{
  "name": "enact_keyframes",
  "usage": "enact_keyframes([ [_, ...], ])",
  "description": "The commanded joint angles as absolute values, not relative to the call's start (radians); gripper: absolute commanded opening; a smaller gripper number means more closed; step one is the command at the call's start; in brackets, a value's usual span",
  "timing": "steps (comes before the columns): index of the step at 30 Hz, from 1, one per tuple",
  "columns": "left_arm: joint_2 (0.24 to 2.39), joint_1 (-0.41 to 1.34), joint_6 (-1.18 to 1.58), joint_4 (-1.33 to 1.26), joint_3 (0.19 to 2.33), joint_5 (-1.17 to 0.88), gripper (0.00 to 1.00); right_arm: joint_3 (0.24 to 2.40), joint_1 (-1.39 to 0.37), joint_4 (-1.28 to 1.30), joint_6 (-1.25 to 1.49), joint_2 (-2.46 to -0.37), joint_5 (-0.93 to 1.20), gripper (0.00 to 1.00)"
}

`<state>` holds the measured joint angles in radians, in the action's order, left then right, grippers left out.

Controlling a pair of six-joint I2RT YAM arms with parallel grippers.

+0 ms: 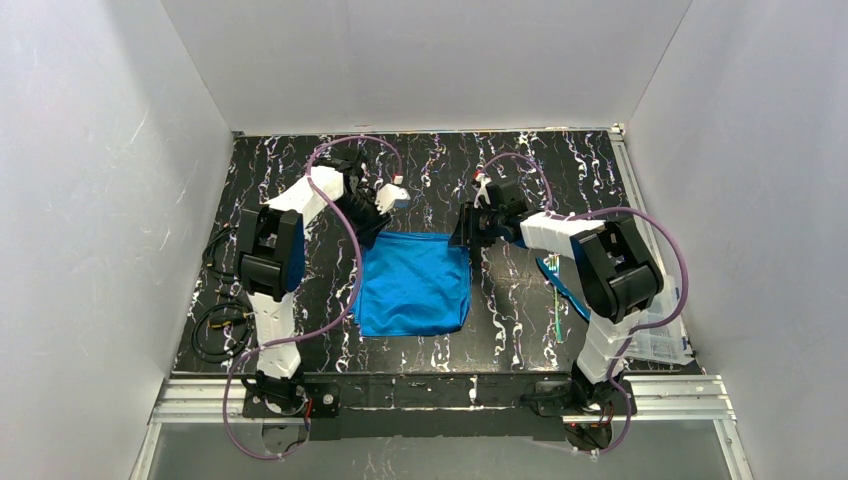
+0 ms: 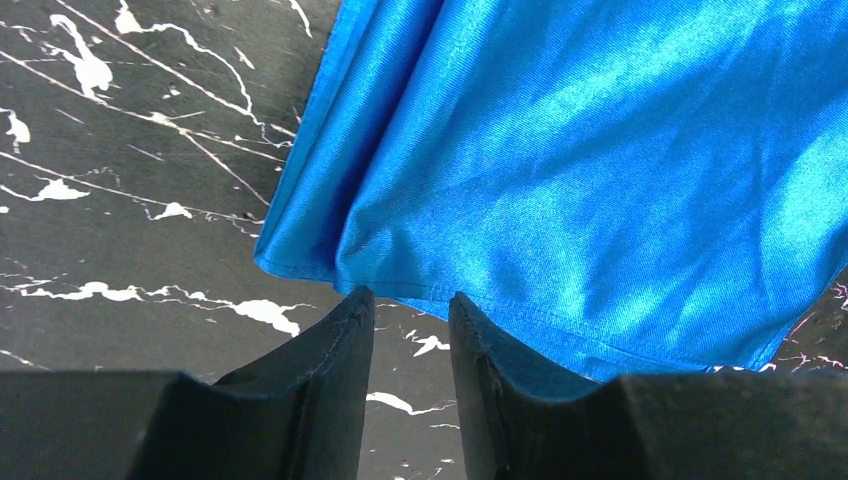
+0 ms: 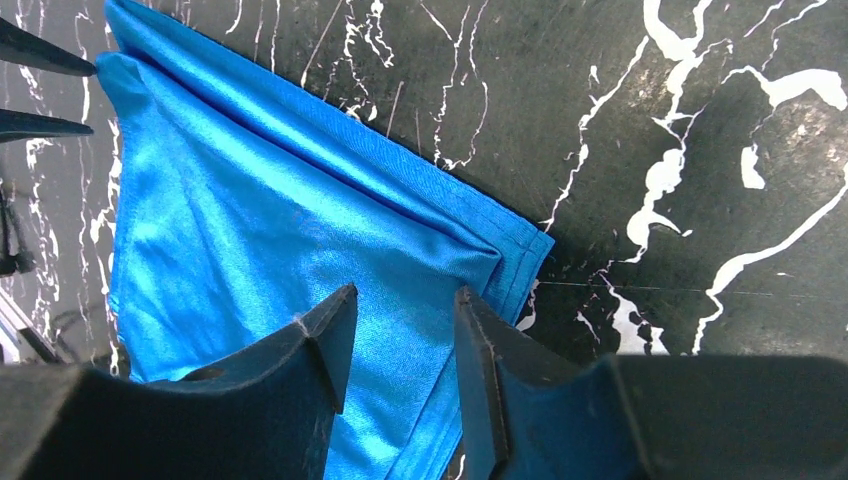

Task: Fold the napkin into a case and place the utensils inside
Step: Smooth out the lower triangle-folded napkin at the center of the board.

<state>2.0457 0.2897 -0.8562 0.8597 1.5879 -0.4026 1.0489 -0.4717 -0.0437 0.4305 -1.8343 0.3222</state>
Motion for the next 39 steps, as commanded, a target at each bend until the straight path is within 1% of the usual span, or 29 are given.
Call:
enact_keyframes([
  [1,2.035,0.284,-0.866,0.873,1.567,-0.408,0.31,1.068,-0.469,-0.055,0.435,-1.822,0.324,0.51],
  [7,2.054,0.285,-0.856,0.870,1.572,-0.407,0.26,1.047,-0.467,-0.056,0.441,-1.769,0.308,0.52],
  [12,2.063,0.284,-0.845,0.867,1.572,-0.406,0.24,1.049,-0.463,-0.054,0.443,-1.801,0.309,0.51],
  [20,2.063,0.284,-0.845,0.865,1.571,-0.402,0.23,1.037,-0.455,-0.036,0.429,-1.789,0.289,0.50],
  [34,2.066,0.285,-0.850,0.865,1.577,-0.399,0.21,1.048,-0.446,-0.105,0.475,-1.875,0.331,0.46],
  [37,2.068,0.285,-0.853,0.866,1.577,-0.394,0.20,1.035,-0.446,-0.139,0.499,-1.883,0.348,0.42],
  [38,2.068,0.285,-0.855,0.865,1.576,-0.393,0.20,1.031,-0.446,-0.149,0.506,-1.886,0.355,0.39],
  [39,2.069,0.284,-0.856,0.865,1.575,-0.393,0.20,1.030,-0.445,-0.160,0.513,-1.887,0.361,0.34],
])
